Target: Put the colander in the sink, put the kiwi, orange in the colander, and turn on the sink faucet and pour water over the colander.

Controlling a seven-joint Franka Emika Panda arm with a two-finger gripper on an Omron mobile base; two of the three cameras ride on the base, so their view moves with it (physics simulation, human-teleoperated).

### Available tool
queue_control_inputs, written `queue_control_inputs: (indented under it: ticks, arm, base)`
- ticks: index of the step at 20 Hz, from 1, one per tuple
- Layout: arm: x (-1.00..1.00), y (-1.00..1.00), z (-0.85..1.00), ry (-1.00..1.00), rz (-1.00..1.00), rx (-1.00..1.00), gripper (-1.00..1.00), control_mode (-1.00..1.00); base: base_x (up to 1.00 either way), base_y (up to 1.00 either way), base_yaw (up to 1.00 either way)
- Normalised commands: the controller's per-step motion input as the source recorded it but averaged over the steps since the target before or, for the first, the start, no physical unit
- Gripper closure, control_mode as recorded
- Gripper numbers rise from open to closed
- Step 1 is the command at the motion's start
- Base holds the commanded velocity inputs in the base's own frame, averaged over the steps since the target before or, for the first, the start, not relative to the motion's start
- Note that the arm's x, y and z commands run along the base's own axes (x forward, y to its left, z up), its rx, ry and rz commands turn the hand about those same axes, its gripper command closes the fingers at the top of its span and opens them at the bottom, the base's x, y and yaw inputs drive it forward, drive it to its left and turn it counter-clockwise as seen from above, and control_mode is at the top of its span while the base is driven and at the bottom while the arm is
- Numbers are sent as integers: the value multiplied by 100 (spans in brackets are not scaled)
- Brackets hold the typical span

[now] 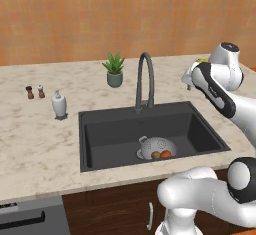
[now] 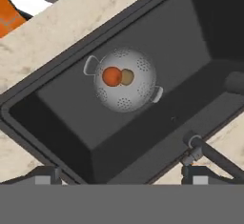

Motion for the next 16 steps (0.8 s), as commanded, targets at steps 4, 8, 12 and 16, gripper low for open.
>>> queue_control_inputs:
  ticks: [4,8,12,16]
  arm:
    - [1,19,23,17,-43,37,-100,-100]
    - [0,31,-27,-5,-54,52,-100,-100]
    - [-4,24,-79,-24,-63,58,-100,-100]
    - [-4,7,-62,-27,-57,70,-100,-100]
  base:
    - [0,0,0]
    - [0,0,0]
    - [0,0,0]
    - [0,0,0]
